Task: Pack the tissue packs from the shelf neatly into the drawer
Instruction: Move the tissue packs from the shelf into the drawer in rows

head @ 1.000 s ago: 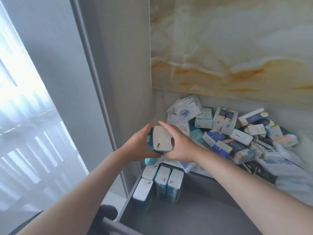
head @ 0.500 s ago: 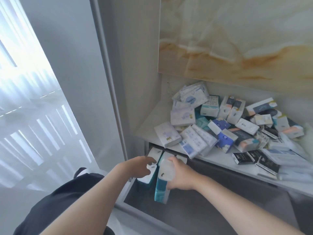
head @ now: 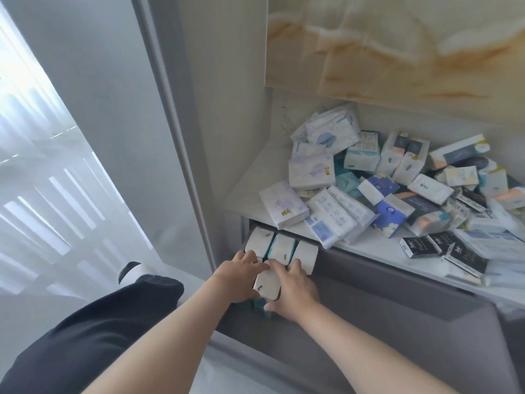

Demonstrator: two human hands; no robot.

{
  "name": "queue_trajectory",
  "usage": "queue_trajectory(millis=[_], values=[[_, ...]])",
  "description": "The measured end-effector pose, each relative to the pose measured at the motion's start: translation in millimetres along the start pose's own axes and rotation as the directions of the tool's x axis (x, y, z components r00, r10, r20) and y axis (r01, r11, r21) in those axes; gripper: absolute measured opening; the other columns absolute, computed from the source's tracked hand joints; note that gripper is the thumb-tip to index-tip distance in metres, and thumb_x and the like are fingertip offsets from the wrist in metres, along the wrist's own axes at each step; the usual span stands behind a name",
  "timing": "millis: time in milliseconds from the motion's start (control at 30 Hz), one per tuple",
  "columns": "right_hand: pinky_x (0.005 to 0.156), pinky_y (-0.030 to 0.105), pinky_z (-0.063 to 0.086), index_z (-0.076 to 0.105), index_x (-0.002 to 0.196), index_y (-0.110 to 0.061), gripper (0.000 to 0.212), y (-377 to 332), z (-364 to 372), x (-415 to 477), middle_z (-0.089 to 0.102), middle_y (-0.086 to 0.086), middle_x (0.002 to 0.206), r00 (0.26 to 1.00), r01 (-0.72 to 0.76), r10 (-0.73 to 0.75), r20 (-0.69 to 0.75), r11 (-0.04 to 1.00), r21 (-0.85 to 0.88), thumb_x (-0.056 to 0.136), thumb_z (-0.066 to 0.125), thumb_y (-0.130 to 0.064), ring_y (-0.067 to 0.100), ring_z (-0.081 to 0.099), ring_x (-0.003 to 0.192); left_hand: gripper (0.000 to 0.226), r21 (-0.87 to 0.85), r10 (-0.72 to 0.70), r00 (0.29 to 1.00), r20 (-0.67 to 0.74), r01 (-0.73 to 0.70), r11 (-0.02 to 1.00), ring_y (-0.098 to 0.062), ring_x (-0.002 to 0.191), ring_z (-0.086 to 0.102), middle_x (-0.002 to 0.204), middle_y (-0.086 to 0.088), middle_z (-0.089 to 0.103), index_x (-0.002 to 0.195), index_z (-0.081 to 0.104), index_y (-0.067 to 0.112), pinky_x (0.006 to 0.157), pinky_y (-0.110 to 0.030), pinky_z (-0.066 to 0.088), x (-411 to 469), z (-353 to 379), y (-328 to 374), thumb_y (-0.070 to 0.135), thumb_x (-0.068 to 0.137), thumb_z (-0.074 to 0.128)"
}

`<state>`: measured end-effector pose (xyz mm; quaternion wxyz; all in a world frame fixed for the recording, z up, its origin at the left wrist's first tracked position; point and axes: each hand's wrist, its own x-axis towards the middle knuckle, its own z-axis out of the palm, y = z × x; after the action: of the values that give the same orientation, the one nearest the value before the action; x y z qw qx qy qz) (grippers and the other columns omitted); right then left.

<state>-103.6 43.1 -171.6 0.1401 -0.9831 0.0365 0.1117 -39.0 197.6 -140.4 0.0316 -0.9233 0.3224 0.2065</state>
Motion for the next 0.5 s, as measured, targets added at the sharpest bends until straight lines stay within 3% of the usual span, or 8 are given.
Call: queue_trajectory(millis=[67, 167, 300, 433, 500], values=[[0.097, 0.039, 0.044, 0.017, 0.147, -0.04, 0.11, 11, -2, 1, 0.032, 0.006, 0.127, 0.997, 0.072, -0.07, 0.019, 0.994, -0.077, 0.059, 0.08, -0.059, 0.027, 0.046, 0.117, 0.072, 0.046, -0.002, 1.0, -0.029, 0.003, 0.999, -0.025, 0.133, 0.031, 0.145, -0.002, 0.029, 0.15, 0.023, 0.038, 0.097, -0.04, 0.048, 5, 2, 0, 0.045, 0.09, 0.062], [0.109, 0.04, 0.032, 0.019, 0.15, -0.035, 0.105, 33, -12, 2, 0.027, 0.006, 0.142, 0.988, 0.153, -0.156, -0.003, 0.974, -0.165, 0.064, 0.074, -0.056, 0.028, 0.032, 0.13, 0.07, 0.033, -0.02, 1.0, -0.018, 0.021, 0.999, -0.026, 0.133, 0.031, 0.145, -0.002, 0.028, 0.149, 0.026, 0.036, 0.097, -0.04, 0.047, 7, -1, 3, 0.04, 0.09, 0.064], [0.115, 0.043, 0.024, 0.016, 0.155, -0.031, 0.099, 44, -22, 3, 0.01, 0.003, 0.16, 0.98, 0.156, -0.138, 0.146, 0.98, -0.121, 0.073, 0.071, -0.033, 0.027, 0.01, 0.146, 0.069, 0.04, -0.041, 0.999, 0.014, 0.04, 0.998, -0.027, 0.134, 0.03, 0.146, -0.003, 0.027, 0.149, 0.026, 0.035, 0.099, -0.042, 0.046, 6, -3, 7, 0.036, 0.091, 0.064], [0.116, 0.046, 0.024, 0.017, 0.155, -0.033, 0.092, 39, -43, 4, 0.015, 0.002, 0.162, 0.96, 0.169, -0.138, 0.242, 0.979, -0.111, 0.077, 0.064, -0.022, 0.028, 0.016, 0.146, 0.071, 0.083, -0.051, 0.993, 0.103, 0.043, 0.996, -0.027, 0.137, 0.031, 0.149, -0.005, 0.028, 0.153, 0.021, 0.034, 0.103, -0.045, 0.044, 6, -15, 12, 0.039, 0.093, 0.058], [0.116, 0.043, 0.025, 0.022, 0.155, -0.033, 0.085, 42, -56, 4, 0.023, -0.002, 0.16, 0.955, 0.177, -0.159, 0.249, 0.983, -0.053, 0.08, 0.06, -0.019, 0.025, 0.024, 0.145, 0.066, -0.008, -0.052, 0.994, 0.095, 0.053, 0.999, -0.028, 0.136, 0.035, 0.147, -0.006, 0.035, 0.152, 0.023, 0.033, 0.104, -0.045, 0.042, 8, -30, 18, 0.04, 0.095, 0.056]])
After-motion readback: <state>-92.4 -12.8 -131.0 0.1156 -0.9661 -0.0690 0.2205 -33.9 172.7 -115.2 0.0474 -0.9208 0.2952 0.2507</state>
